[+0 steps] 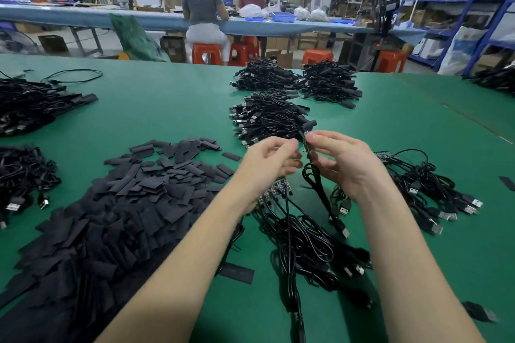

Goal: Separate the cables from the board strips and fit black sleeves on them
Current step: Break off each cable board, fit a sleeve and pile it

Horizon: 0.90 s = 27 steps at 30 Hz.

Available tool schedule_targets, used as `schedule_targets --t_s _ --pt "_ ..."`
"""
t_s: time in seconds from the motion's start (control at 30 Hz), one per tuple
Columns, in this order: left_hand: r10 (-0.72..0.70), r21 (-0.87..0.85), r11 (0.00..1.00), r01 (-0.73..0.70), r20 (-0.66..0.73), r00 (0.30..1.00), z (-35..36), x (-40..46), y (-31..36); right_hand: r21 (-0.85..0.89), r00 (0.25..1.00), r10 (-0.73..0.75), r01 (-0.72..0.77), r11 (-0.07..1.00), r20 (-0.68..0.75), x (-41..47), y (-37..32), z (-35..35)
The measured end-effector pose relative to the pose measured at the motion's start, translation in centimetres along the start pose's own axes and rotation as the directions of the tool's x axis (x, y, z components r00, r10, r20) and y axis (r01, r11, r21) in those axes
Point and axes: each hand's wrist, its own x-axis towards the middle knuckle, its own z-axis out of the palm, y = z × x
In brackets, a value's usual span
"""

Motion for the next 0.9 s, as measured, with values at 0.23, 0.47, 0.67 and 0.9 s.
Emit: schedule_targets --t_s 0.23,0.47,0.67,0.9 --pt "-0.205 -0.333 0.927 0.173 -0.062 0.977 1.8 -0.4 -1.5 -0.539 0.944 -0.312 0.21 0.816 -0.105 0.3 -0.4 0.9" --pt "-0.309 -0.384 0.888 0.254 -0.088 0.947 2.1 -0.4 -1.7 -0.879 0.889 -0.042 0.458 0.132 0.457 3.8 -2.1 9.7" --pt "-0.401 -0.45 0.826 0.34 -0.045 0.915 1.6 -0.5 -1.3 -0.776 0.784 0.294 0.606 -0.175 0.547 5.7 -0.6 14.1" --pt "-0.339 -0.419 0.863 0.28 -0.072 0.938 1.8 0.0 -1.6 -0.84 0.831 0.123 0.541 0.044 0.542 7.0 -1.3 12.3"
